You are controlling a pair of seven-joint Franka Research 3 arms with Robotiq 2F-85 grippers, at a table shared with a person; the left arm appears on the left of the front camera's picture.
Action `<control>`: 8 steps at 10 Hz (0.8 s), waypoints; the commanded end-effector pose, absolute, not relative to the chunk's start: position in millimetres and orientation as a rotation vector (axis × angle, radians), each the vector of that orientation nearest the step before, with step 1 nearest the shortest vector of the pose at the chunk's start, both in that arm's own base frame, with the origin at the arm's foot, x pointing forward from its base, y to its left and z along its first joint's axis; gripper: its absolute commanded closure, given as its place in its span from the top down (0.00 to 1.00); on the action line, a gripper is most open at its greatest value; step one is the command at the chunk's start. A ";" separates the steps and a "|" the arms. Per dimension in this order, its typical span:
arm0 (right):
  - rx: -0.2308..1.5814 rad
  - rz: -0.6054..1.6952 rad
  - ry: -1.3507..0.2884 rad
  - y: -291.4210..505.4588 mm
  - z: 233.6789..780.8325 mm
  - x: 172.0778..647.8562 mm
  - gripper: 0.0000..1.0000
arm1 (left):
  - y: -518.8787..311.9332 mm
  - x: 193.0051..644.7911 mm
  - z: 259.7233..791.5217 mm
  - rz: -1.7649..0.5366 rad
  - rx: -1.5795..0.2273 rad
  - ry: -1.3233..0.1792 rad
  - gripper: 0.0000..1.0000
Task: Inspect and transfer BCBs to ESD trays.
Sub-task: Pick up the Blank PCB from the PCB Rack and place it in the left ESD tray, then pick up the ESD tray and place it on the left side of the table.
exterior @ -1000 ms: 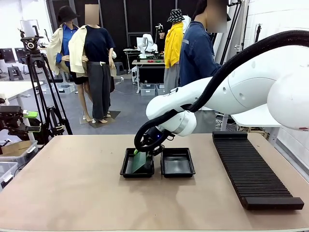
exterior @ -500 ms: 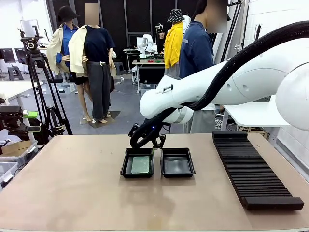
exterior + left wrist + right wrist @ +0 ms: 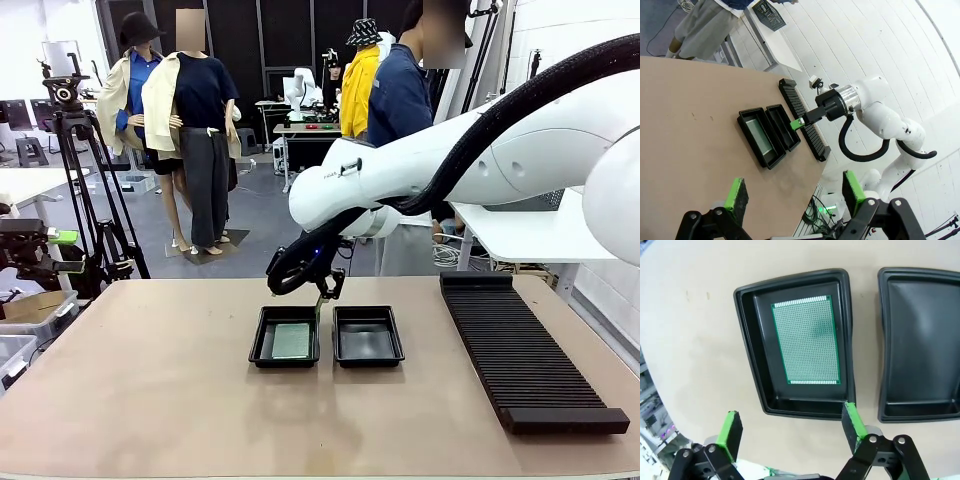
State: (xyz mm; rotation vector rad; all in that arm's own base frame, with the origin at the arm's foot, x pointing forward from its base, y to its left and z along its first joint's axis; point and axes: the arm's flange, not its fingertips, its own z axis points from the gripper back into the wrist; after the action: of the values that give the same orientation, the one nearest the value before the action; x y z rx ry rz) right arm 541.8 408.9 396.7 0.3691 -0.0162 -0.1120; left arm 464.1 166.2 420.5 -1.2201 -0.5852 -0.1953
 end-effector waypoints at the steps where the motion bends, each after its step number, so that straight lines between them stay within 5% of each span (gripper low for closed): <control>1: 0.371 -0.116 -0.020 409.1 393.1 543.4 1.00 | 167.2 463.9 422.8 -0.183 -1.221 -0.582 1.00; 8: 0.371 -0.116 -0.020 409.1 393.1 543.4 1.00 | 167.2 463.9 422.8 -0.183 -1.221 -0.582 1.00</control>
State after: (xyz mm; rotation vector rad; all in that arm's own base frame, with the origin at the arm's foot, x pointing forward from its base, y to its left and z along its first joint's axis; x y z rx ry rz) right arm 542.0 409.2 393.7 0.3676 -0.0132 -0.1125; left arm 464.1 166.2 420.5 -1.2201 -0.5851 -0.1953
